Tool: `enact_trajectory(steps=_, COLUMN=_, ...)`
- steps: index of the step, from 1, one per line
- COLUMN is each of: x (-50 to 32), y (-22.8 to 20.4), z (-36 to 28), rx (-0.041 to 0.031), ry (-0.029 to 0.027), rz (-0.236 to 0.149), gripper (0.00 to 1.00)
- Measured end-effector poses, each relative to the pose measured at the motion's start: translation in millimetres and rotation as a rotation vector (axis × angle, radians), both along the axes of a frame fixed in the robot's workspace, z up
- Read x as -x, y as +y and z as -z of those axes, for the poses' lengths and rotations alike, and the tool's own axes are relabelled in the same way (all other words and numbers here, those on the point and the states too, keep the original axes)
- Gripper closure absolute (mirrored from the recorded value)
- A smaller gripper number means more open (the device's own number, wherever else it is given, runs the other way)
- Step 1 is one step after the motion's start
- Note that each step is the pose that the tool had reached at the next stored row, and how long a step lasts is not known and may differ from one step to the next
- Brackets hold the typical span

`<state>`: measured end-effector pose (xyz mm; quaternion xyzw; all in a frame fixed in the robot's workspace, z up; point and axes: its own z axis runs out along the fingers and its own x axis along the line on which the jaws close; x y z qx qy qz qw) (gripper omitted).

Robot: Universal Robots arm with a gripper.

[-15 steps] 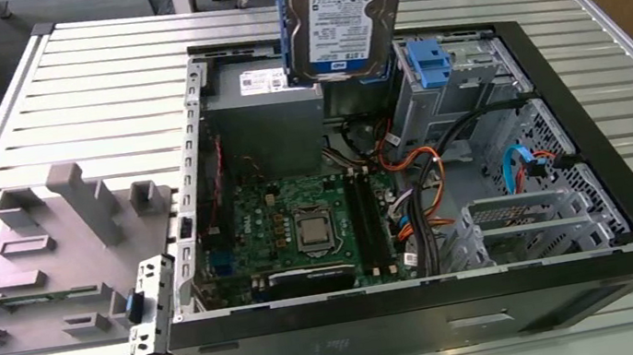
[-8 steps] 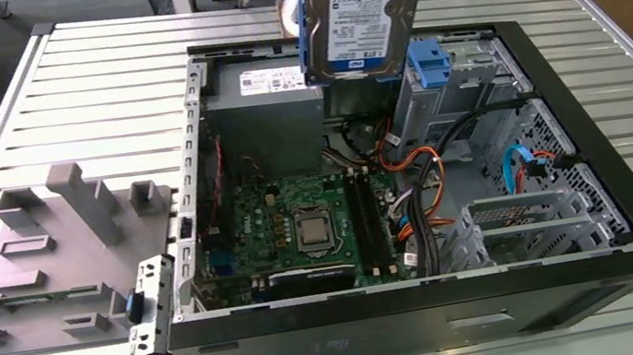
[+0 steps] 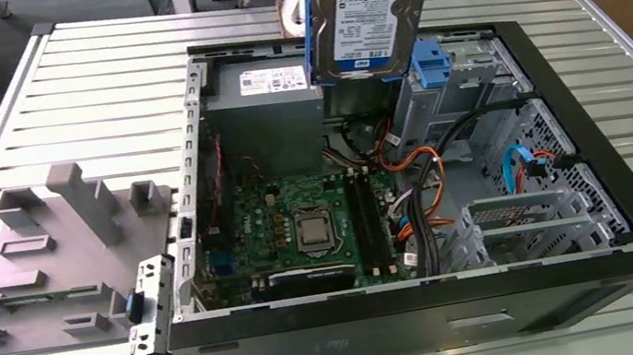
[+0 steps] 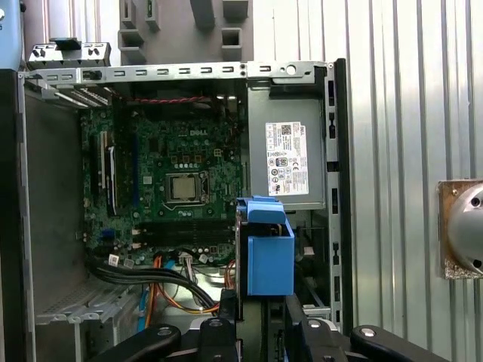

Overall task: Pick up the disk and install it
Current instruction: 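Pick up the disk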

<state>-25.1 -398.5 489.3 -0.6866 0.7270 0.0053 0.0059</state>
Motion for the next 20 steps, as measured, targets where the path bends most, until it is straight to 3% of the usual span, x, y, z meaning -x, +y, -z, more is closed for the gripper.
enact_trajectory(steps=9, x=0.0, y=-5.6, z=0.0, rx=0.0, ry=0.0, rz=0.0, gripper=0.65)
enact_trajectory(steps=20, x=0.0, y=-19.6, z=0.0, rx=-0.0001, ry=0.0, rz=0.0, gripper=0.65)
